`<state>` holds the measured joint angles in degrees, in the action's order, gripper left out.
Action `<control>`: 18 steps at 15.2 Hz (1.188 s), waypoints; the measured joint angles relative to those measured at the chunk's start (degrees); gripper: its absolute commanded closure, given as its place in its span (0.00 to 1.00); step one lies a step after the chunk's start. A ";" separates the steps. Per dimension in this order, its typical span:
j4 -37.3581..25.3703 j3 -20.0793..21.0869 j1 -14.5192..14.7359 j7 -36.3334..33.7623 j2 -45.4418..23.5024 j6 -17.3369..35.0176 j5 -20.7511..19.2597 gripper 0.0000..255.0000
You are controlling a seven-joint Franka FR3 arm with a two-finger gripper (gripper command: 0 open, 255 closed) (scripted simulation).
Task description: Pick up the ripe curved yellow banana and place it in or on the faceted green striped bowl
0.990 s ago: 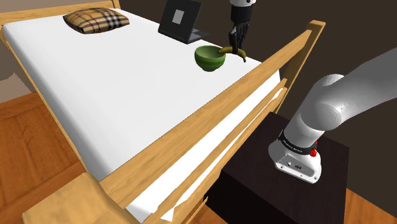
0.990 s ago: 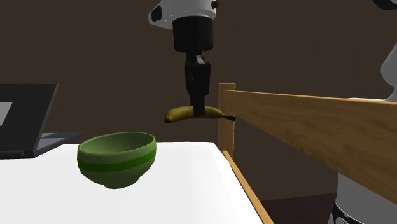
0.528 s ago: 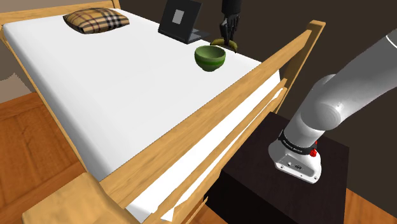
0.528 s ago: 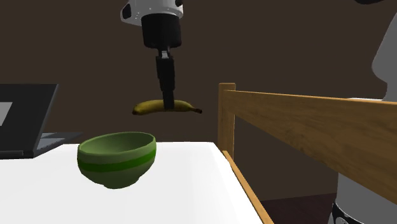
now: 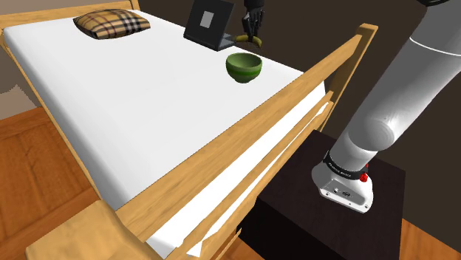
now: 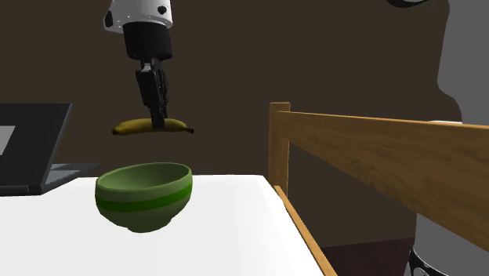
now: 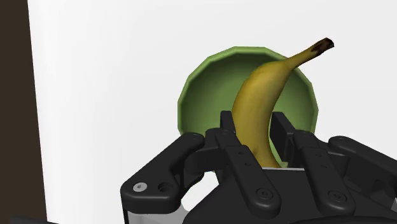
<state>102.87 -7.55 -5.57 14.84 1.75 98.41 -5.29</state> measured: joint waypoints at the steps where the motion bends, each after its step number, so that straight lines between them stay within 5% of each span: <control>1: -3.29 -0.23 -0.20 0.54 -2.70 -0.50 0.35 1.00; 18: 3.99 -0.64 -0.69 0.64 -6.30 10.31 0.56 1.00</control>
<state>106.85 -8.19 -6.26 15.48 -4.55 108.71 -4.73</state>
